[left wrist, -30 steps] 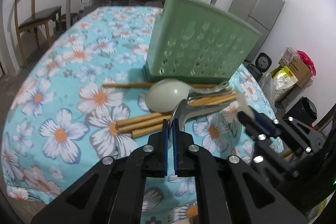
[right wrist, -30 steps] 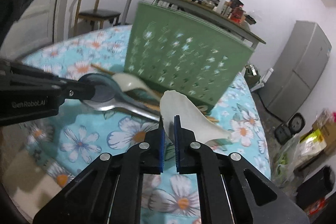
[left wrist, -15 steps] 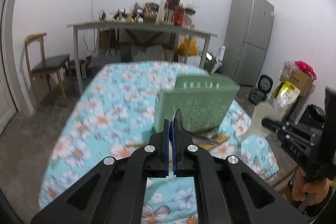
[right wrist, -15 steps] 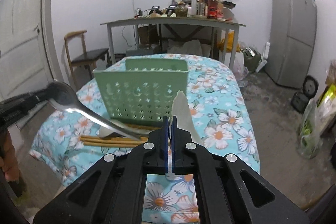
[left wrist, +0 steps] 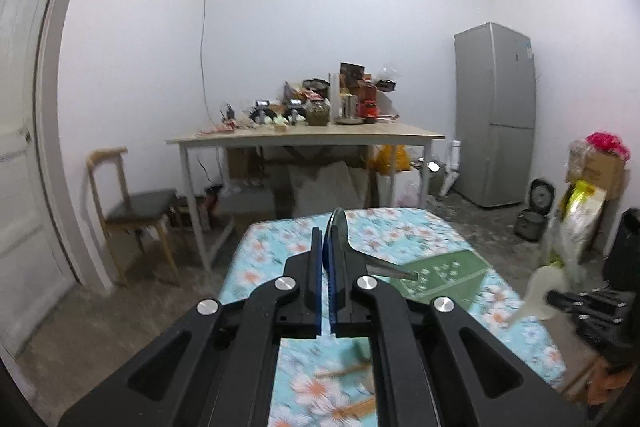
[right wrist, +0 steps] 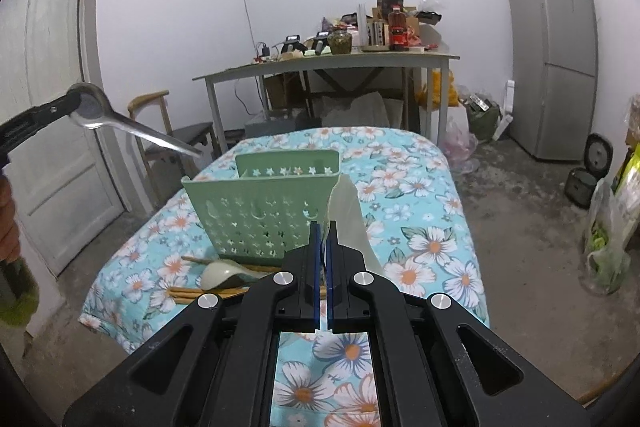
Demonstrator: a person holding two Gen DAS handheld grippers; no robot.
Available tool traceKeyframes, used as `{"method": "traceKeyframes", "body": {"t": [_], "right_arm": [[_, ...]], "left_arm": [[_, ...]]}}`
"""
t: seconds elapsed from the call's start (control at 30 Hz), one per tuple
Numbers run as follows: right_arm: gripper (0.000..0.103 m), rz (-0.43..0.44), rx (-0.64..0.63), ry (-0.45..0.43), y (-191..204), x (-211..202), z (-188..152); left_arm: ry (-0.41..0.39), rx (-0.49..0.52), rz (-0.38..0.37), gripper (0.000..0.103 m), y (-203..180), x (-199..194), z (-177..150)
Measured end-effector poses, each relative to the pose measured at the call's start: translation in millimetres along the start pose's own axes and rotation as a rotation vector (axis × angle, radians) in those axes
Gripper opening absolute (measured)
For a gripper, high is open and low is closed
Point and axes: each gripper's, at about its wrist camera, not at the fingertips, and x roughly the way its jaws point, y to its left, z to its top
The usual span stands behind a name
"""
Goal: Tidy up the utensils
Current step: 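Lift the white spoon with the right tool while the left tool lifts the ladle over the holder, then drop the white spoon into the green holder while the left tool releases the ladle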
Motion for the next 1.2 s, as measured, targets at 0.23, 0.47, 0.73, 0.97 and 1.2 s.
{"method": "traceKeyframes", "body": {"t": [0.23, 0.47, 0.73, 0.97, 1.2], "right_arm": [[0.0, 0.044, 0.043, -0.088, -14.7, -21.7, 28.8], [0.0, 0.178, 0.106, -0.182, -29.9, -31.0, 76.9], [0.0, 0.333, 0.155, -0.19, -35.1, -8.0, 116.8], [0.0, 0.397, 0.218, -0.086, -39.0, 31.6, 121.6], [0.0, 0.391, 0.261, 0.007, -42.1, 62.6, 108.7]], "left_arm": [[0.086, 0.107, 0.034, 0.002, -13.7, 46.5, -4.3], [0.182, 0.19, 0.048, 0.002, -28.4, 90.8, -21.2], [0.282, 0.214, -0.011, 0.003, -47.1, 131.7, -31.4], [0.281, 0.131, -0.08, 0.011, -47.8, 144.0, -34.6], [0.239, 0.044, -0.108, 0.038, -36.6, 132.3, -33.4]]}}
